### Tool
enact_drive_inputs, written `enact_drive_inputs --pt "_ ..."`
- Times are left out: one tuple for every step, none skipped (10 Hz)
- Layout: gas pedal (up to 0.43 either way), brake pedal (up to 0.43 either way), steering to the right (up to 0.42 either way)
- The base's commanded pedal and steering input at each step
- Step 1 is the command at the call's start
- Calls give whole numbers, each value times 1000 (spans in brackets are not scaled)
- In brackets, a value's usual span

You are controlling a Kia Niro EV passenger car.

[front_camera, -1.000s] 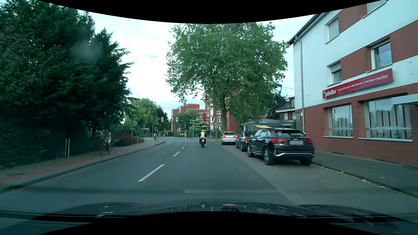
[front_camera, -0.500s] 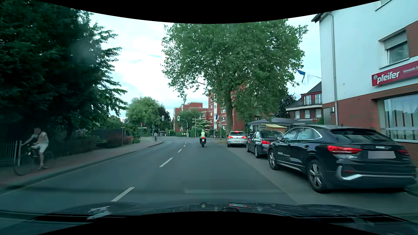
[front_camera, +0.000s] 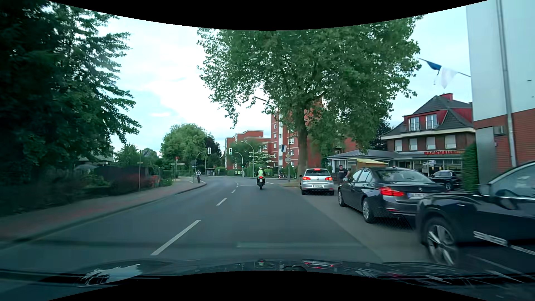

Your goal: Follow the waypoints while adhering to traffic rules and regulations

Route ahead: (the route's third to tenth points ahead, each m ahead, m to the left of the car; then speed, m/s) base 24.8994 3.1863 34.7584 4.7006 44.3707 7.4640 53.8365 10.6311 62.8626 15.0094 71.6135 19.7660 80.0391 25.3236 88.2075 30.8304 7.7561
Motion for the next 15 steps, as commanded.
enact_drive_inputs --pt "157 0 -23" --pt "157 0 -23" --pt "157 0 -23" --pt "157 0 -23" --pt "157 0 -23" --pt "157 0 -23" --pt "157 0 -23" --pt "157 0 -23" --pt "157 0 -21" --pt "157 0 -20" --pt "157 0 -20" --pt "157 0 -21" --pt "157 0 -20" --pt "157 0 -21" --pt "157 0 -20"
